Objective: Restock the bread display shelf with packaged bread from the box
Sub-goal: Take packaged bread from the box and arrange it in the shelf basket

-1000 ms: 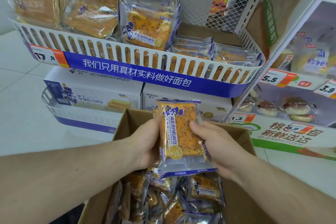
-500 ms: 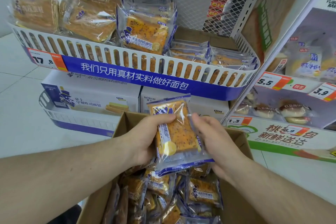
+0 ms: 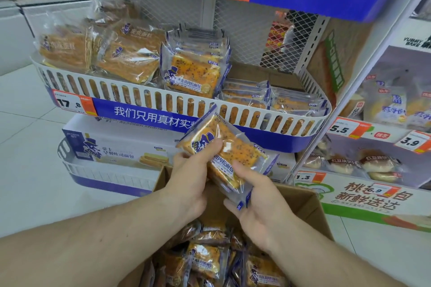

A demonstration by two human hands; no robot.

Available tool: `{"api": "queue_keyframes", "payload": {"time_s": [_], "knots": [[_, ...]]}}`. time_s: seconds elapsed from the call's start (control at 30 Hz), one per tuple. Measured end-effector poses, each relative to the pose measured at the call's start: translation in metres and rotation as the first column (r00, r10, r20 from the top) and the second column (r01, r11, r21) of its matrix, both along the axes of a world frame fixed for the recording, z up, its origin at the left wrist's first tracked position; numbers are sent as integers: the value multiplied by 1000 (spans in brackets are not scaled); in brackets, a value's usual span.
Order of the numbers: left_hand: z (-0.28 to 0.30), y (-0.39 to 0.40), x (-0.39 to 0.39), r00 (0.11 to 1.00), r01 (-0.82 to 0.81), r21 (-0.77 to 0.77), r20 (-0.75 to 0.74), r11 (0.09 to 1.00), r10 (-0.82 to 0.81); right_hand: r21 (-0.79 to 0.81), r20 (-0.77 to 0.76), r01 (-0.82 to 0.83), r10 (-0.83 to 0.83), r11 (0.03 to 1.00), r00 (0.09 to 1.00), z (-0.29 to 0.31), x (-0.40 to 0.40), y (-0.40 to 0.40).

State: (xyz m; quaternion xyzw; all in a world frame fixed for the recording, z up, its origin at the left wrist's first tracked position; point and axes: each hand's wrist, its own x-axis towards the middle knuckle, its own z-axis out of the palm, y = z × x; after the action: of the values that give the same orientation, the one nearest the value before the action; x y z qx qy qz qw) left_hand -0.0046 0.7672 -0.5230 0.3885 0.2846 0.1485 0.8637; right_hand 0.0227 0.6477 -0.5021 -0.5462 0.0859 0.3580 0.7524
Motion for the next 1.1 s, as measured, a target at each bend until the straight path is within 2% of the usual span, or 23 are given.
{"api": "queue_keyframes", "payload": {"time_s": [0.2,0.4,0.53,0.73,0.87,0.93,1.03,1.1], "knots": [[15,15,1,992,113,158,44,981,-122,-20,69,-131,132,991,989,10,28,-19],[31,24,4,980,176,345,29,922,-198,95,112,-156,145,983,983,18,40,-32],[53,11,15,986,161,530,-54,832,-156,112,134,-86,71,990,988,31,44,-31],[102,19,61,937,349,639,-210,686,-280,68,247,-85,66,994,967,74,90,-42],[124,26,96,925,372,694,-225,616,-306,16,271,-37,32,999,962,93,132,-43],[121,27,119,940,327,704,-173,630,-294,11,294,-10,7,1000,956,99,158,-37],[110,24,155,979,184,654,-56,733,-196,-9,379,61,-54,998,924,102,208,-20],[103,20,178,993,93,639,-6,764,-116,-14,455,115,-96,993,885,101,245,-5]]}}
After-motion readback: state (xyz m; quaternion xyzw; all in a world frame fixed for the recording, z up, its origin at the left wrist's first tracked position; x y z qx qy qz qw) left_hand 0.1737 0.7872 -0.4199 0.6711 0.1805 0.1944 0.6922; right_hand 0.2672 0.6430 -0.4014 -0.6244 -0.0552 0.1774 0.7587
